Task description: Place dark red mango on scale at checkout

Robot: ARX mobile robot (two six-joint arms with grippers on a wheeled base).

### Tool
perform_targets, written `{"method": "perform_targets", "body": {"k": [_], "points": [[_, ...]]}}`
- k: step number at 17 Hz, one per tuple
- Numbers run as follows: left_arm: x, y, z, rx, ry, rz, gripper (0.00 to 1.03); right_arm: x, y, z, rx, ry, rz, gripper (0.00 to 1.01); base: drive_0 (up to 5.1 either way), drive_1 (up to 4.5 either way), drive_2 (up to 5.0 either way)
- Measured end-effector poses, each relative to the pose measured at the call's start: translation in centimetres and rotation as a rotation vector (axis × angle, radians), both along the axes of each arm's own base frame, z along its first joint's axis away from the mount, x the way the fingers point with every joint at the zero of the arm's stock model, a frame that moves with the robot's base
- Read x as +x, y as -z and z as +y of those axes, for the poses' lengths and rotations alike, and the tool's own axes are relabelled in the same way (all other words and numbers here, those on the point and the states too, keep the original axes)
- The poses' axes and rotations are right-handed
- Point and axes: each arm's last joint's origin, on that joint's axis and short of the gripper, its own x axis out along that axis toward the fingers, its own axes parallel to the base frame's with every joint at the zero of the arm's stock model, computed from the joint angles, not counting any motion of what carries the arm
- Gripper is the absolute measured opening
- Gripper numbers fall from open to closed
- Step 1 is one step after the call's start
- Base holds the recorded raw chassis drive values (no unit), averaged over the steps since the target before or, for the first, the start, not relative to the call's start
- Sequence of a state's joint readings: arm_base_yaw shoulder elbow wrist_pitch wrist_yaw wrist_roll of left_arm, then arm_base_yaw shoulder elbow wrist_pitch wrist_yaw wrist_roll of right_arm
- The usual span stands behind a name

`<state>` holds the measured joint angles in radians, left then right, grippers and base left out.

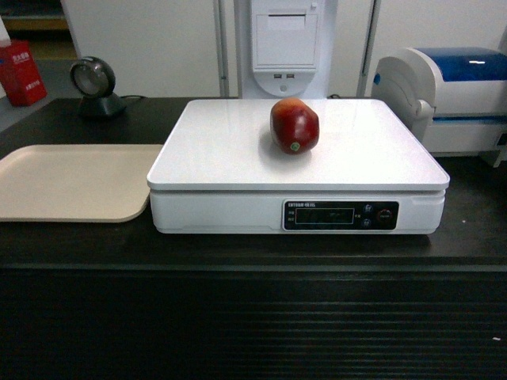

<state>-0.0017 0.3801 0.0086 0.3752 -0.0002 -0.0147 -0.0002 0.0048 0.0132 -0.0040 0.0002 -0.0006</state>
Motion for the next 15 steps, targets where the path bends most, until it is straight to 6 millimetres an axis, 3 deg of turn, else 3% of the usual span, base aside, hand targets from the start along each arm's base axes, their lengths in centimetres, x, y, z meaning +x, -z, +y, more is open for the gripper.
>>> {"method": "perform_targets", "body": {"k": [15], "points": [[-2.4, 0.4, 0.0, 0.001, -0.001, 0.012, 0.02, 0.0, 0.0, 0.0, 0.0, 0.0, -0.001, 0.98, 0.0, 0.0, 0.0]]}}
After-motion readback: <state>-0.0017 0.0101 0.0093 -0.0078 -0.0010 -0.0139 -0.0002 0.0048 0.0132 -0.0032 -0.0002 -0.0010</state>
